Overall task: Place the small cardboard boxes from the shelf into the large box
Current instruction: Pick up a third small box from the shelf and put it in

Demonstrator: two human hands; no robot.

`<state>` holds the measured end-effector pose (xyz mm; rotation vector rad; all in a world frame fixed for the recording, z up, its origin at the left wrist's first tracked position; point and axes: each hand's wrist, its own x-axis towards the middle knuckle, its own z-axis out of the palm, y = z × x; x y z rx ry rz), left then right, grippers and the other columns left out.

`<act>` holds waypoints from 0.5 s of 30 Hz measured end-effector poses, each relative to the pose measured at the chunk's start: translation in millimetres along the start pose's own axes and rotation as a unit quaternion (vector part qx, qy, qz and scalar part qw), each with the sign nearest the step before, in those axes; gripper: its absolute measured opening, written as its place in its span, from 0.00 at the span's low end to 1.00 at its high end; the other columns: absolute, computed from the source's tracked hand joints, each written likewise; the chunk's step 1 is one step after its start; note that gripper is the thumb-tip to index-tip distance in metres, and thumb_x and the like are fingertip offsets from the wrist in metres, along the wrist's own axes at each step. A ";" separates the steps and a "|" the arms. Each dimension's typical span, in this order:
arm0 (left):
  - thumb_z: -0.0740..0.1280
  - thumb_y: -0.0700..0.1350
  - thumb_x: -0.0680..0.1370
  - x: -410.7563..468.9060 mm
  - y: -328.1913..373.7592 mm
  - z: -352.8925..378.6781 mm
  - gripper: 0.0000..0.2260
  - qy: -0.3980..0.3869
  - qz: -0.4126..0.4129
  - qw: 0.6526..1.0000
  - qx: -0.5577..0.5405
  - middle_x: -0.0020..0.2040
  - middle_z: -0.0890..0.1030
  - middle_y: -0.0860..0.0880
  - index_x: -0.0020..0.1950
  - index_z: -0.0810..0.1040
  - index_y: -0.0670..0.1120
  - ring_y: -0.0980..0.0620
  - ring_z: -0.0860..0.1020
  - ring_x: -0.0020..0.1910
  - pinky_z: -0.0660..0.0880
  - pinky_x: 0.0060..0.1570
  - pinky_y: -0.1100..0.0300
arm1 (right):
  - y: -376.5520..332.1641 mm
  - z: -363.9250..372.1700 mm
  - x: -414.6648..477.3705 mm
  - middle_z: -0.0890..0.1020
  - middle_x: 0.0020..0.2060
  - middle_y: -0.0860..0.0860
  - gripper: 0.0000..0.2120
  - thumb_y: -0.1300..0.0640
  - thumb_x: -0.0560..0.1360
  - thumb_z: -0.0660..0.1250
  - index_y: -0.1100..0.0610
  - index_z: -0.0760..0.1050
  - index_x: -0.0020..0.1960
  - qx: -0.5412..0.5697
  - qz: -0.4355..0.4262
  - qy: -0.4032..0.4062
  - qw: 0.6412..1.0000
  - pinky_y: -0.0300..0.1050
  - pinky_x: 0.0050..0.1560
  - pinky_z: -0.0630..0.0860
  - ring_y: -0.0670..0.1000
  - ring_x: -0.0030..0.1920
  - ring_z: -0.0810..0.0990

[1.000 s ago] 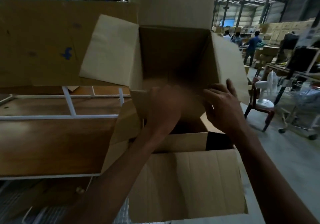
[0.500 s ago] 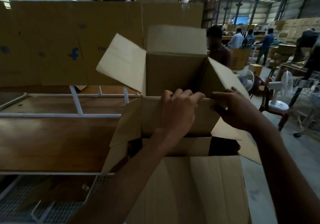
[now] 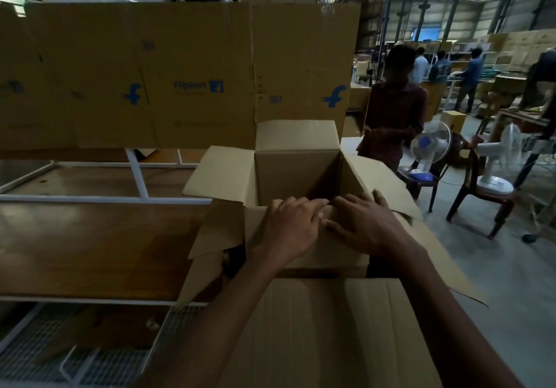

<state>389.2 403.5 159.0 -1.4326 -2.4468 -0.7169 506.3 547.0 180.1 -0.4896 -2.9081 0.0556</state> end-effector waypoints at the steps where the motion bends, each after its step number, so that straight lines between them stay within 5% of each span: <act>1: 0.57 0.53 0.85 -0.5 -3.5 5.5 0.18 -0.017 -0.001 1.000 -0.001 0.65 0.81 0.53 0.75 0.71 0.60 0.50 0.76 0.64 0.66 0.66 0.47 | -0.7 4.8 -0.1 0.73 0.70 0.50 0.31 0.29 0.77 0.50 0.45 0.63 0.73 0.002 0.006 -0.021 1.000 0.67 0.77 0.47 0.57 0.73 0.67; 8: 0.57 0.53 0.85 -4.2 -24.9 10.1 0.19 -0.057 0.020 0.998 -0.017 0.68 0.80 0.53 0.76 0.70 0.59 0.50 0.75 0.66 0.68 0.67 0.46 | -7.5 22.6 -0.7 0.76 0.66 0.48 0.32 0.26 0.76 0.46 0.43 0.66 0.70 0.024 0.018 -0.020 0.999 0.68 0.76 0.46 0.55 0.71 0.70; 15: 0.65 0.54 0.82 -22.1 -84.9 -24.6 0.18 0.092 -0.016 0.996 -0.013 0.66 0.81 0.55 0.72 0.75 0.58 0.53 0.75 0.68 0.58 0.76 0.46 | -61.0 23.6 23.5 0.69 0.74 0.51 0.29 0.33 0.79 0.49 0.47 0.64 0.74 0.068 0.020 0.090 0.993 0.64 0.75 0.59 0.57 0.74 0.64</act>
